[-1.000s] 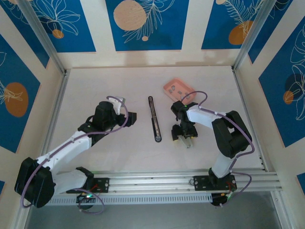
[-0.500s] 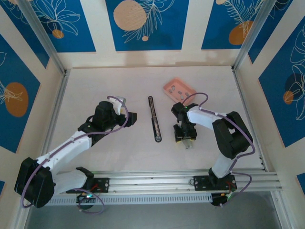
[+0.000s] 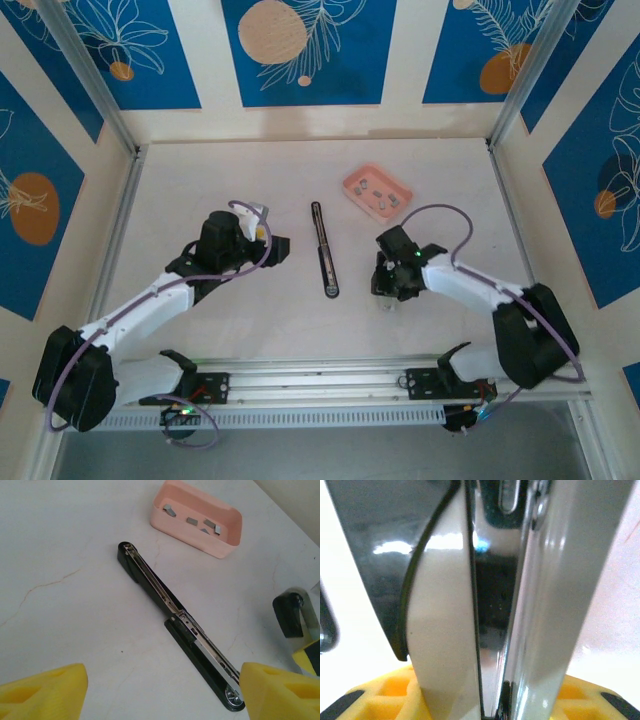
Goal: Load the staples into the stapler
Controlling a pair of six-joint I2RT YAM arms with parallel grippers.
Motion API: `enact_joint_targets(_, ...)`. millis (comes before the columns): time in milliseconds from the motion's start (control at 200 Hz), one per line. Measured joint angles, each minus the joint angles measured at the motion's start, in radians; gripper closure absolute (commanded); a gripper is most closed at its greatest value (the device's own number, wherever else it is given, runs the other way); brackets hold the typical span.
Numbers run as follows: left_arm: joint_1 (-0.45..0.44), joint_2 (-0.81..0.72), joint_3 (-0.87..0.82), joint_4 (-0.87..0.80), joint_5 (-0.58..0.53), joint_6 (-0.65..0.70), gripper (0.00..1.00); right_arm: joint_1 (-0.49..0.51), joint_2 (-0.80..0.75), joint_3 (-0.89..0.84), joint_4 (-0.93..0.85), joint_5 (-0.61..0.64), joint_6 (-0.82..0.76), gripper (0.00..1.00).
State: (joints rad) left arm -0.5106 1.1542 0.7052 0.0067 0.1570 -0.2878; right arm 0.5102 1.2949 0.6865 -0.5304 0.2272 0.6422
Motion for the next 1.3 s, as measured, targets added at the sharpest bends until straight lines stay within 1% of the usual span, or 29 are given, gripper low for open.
enact_joint_targets(125, 0.0, 0.0, 0.011, 0.002, 0.016, -0.011, 0.24, 0.0, -0.143, -0.134, 0.194, -0.002, 0.078, 0.74)
enact_joint_targets(195, 0.0, 0.0, 0.014, 0.013, 0.032, -0.014, 0.25, 0.0, -0.211, -0.22, 0.315, -0.005, 0.114, 0.77)
enact_joint_targets(310, 0.0, 0.003, 0.014, 0.043, 0.066, -0.022, 0.25, 0.003, -0.284, -0.334, 0.481, -0.018, 0.135, 0.79)
enact_joint_targets(415, 0.0, 0.019, 0.015, 0.078, 0.109, -0.03, 0.28, 0.027, -0.313, -0.372, 0.593, -0.023, 0.109, 0.81)
enact_joint_targets(590, 0.0, 0.058, 0.045, 0.114, 0.214, -0.05, 0.29, 0.113, -0.312, -0.371, 0.773, -0.042, -0.019, 0.82)
enact_joint_targets(725, 0.0, 0.072, 0.051, 0.172, 0.301, -0.064, 0.29, 0.167, -0.265, -0.339, 0.838, -0.045, -0.09, 0.83)
enact_joint_targets(905, -0.006, 0.097, 0.056, 0.246, 0.396, -0.084, 0.29, 0.214, -0.196, -0.288, 0.896, -0.044, -0.137, 0.83)
enact_joint_targets(1085, -0.019, 0.119, 0.076, 0.264, 0.438, -0.089, 0.3, 0.259, -0.147, -0.252, 0.934, -0.044, -0.154, 0.83)
enact_joint_targets(1301, -0.026, 0.126, 0.089, 0.278, 0.446, -0.087, 0.3, 0.29, -0.109, -0.232, 0.94, -0.044, -0.159, 0.84)
